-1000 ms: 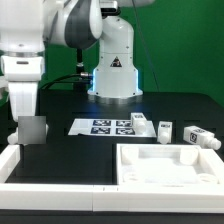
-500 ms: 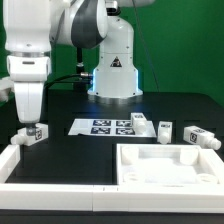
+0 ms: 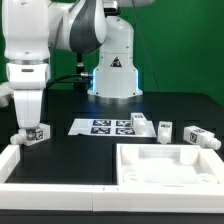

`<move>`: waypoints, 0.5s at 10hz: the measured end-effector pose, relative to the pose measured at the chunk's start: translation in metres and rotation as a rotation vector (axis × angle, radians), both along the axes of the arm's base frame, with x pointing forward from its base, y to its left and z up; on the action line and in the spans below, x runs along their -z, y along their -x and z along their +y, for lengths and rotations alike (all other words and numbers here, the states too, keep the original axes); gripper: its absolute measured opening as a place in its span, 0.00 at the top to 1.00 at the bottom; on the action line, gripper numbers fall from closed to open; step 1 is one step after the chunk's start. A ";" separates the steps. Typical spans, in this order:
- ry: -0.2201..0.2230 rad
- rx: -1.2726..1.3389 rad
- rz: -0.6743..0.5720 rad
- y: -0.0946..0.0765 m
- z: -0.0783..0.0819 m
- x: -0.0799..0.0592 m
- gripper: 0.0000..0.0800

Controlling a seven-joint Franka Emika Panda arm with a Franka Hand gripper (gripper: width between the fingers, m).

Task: Assemble one leg

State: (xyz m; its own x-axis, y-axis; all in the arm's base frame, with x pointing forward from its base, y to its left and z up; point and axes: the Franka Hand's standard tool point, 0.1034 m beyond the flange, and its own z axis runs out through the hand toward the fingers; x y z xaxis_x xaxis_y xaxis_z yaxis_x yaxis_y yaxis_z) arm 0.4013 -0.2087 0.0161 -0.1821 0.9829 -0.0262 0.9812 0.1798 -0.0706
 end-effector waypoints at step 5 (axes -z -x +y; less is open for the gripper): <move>0.000 0.002 0.002 0.001 0.000 0.001 0.64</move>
Offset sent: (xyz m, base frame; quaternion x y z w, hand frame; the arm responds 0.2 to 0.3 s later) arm 0.0000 0.0000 0.0000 0.0000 0.0000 0.0000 1.0000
